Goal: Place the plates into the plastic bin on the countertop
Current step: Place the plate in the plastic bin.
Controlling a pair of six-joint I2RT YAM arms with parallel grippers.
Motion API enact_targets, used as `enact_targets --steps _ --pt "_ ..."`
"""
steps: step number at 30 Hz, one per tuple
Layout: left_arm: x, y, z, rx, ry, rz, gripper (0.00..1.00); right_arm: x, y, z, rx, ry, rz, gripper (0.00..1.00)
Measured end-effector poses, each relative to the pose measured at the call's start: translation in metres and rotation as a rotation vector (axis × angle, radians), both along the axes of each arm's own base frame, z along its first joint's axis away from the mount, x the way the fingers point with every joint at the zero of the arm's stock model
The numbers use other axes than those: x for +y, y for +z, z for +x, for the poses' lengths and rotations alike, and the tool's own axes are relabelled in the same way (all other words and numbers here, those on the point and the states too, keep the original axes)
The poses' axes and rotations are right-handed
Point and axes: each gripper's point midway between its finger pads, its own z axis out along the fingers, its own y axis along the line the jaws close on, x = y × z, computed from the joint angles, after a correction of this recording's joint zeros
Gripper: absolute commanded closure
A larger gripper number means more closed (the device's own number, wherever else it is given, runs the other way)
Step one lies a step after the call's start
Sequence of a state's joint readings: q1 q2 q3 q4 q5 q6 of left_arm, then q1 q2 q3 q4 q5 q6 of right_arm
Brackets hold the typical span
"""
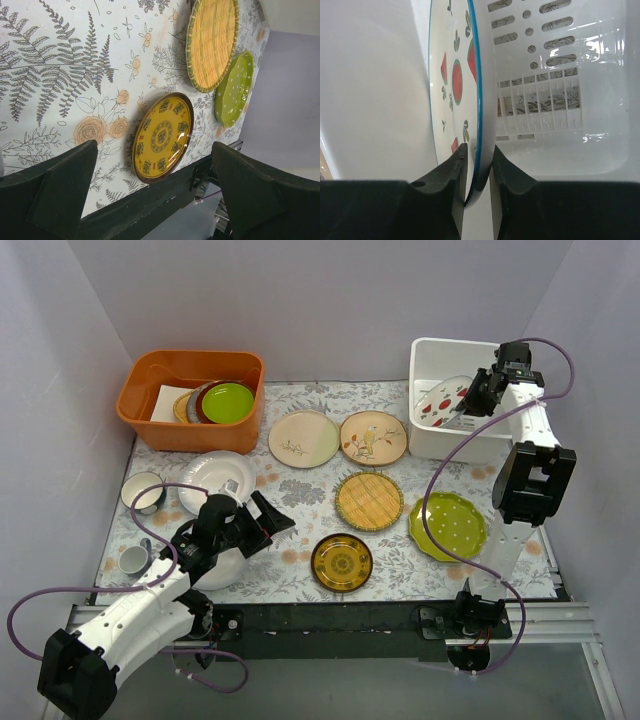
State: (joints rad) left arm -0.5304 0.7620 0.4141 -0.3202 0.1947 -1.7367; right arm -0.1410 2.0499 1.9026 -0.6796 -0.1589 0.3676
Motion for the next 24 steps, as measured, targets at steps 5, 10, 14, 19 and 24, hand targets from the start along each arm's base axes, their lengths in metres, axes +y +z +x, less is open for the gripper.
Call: enact_targets --steps 5,10,14,19,24 --pt "0.0 0.0 0.0 0.0 0.0 0.0 0.02 -0.003 -0.006 0.002 0.011 -0.001 0.003 0.63" --pt "0.0 0.0 0.0 0.001 0.0 0.0 0.02 -0.008 -0.012 0.002 0.023 -0.006 0.005 0.61" --pt "0.0 0.0 0.0 0.001 0.0 0.0 0.02 -0.01 -0.015 0.001 0.035 -0.009 0.002 0.59" --pt "0.0 0.0 0.0 0.0 0.001 -0.002 0.02 -0.012 -0.021 0.001 0.058 -0.01 0.001 0.43" --pt "0.0 -0.004 -0.001 0.009 0.004 -0.002 0.02 -0.019 -0.038 0.004 0.106 -0.002 -0.007 0.41"
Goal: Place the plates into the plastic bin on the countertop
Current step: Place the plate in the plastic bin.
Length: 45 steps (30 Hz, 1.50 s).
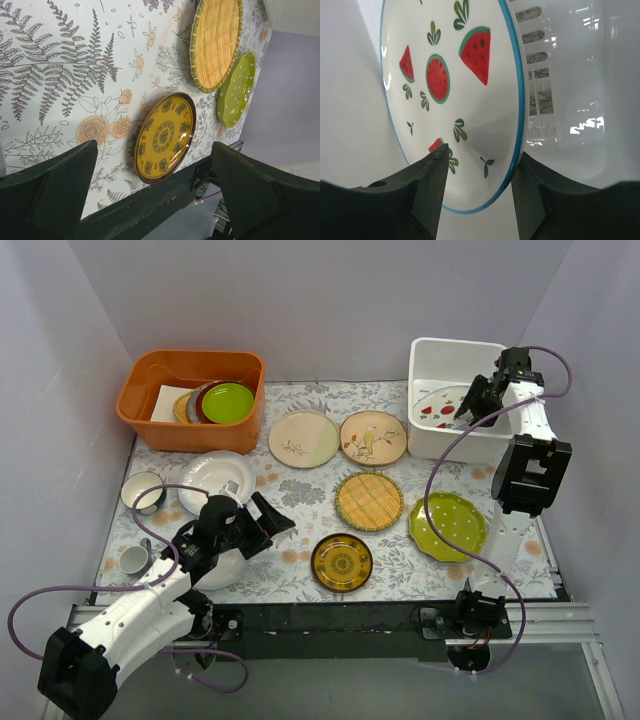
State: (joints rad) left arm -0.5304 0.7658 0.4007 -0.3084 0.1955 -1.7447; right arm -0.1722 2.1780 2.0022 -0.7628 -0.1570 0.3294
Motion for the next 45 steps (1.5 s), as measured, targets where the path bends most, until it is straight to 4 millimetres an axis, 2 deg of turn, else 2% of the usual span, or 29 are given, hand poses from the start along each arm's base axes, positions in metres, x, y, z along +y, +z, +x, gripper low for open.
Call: enact_targets --steps 5,10,16,17,20,23,34,39,45 --pt "-0.001 -0.002 0.0 0.011 -0.001 0.001 0.02 -0.006 -0.011 -0.008 0.046 -0.001 -0.02 0.4" --pt "-0.001 -0.002 0.0 0.011 -0.001 0.0 0.02 -0.007 -0.012 -0.008 0.05 -0.004 -0.031 0.32" --pt "-0.001 -0.002 0.0 0.01 -0.002 -0.001 0.02 -0.01 -0.012 -0.011 0.061 -0.01 -0.045 0.29" --pt "-0.001 -0.002 0.0 0.01 -0.003 -0.002 0.02 -0.01 -0.012 -0.011 0.06 -0.011 -0.046 0.25" --pt "-0.002 -0.001 0.0 0.009 -0.004 -0.004 0.02 -0.011 -0.006 -0.012 0.051 -0.011 -0.054 0.23" --pt "-0.002 0.0 0.0 0.005 -0.004 -0.006 0.02 -0.011 0.006 -0.012 0.028 -0.009 -0.06 0.22" --pt "-0.003 0.005 0.001 -0.012 -0.008 -0.019 0.02 -0.003 0.082 -0.017 -0.143 0.02 -0.073 0.2" --pt "-0.003 0.005 0.0 -0.011 -0.011 -0.02 0.02 0.011 0.104 -0.027 -0.197 0.054 -0.052 0.21" --pt "-0.004 0.005 -0.001 -0.012 -0.018 -0.02 0.02 0.047 0.129 -0.056 -0.269 0.144 0.007 0.21"
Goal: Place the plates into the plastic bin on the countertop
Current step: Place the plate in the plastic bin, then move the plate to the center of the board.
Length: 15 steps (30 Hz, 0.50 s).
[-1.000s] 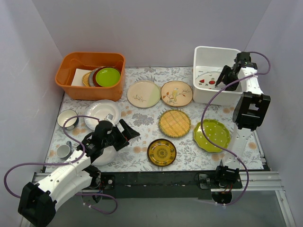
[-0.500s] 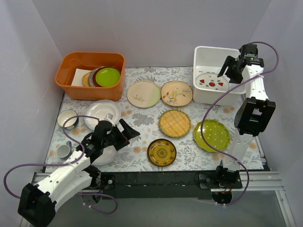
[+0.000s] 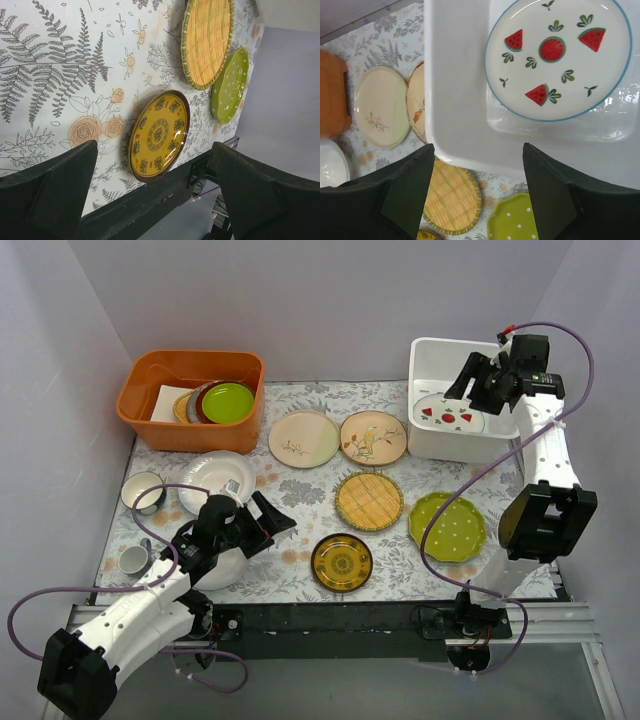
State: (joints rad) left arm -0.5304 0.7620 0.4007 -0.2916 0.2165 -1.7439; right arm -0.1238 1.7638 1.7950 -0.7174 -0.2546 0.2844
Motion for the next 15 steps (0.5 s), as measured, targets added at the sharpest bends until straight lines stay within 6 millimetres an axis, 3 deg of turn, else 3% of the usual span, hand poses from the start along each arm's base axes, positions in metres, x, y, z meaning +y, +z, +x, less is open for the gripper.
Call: enact_targets --steps 7,15 --pt "0.0 0.006 0.0 -0.021 -0.001 -0.012 0.02 0.041 0.024 -0.032 -0.071 0.107 0.03 0.22" --pt "0.005 0.0 -0.005 -0.008 -0.004 0.021 0.02 0.083 0.022 -0.068 -0.096 0.227 0.065 0.22"
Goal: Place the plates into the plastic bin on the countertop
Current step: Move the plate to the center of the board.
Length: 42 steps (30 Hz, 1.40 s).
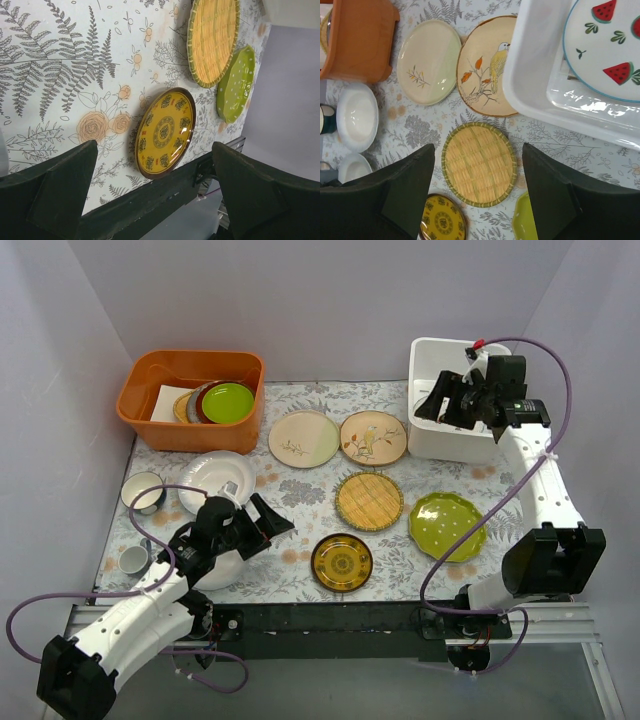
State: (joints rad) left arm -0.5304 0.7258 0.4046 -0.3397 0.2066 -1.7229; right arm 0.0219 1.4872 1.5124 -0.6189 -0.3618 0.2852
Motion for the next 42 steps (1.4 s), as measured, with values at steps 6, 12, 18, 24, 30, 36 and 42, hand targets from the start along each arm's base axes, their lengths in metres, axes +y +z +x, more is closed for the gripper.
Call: enact_targets --steps 6,12,18,24,30,36,42 --pt "0.004 -0.005 0.0 0.018 0.019 0.026 0.02 0.036 0.005 -0.022 -0.032 0.094 0.021 0.23" --pt "0.004 -0.011 0.007 0.064 0.059 0.032 0.02 0.066 0.006 -0.05 -0.068 0.171 0.051 0.23" --pt "-0.005 0.0 0.024 0.06 0.071 0.029 0.02 0.099 -0.007 -0.061 -0.057 0.242 0.021 0.24" --pt "-0.01 0.005 0.034 0.042 0.077 0.019 0.02 0.123 -0.039 -0.06 0.001 0.277 -0.05 0.25" --pt "-0.015 0.013 0.043 0.02 0.078 0.01 0.02 0.14 -0.071 -0.053 0.061 0.291 -0.074 0.27" --pt "-0.018 0.025 0.048 -0.016 0.072 -0.002 0.02 0.172 -0.11 -0.049 0.143 0.311 -0.071 0.31" --pt "-0.019 0.043 0.051 -0.064 0.059 -0.011 0.02 0.217 -0.139 -0.029 0.188 0.35 -0.118 0.37"
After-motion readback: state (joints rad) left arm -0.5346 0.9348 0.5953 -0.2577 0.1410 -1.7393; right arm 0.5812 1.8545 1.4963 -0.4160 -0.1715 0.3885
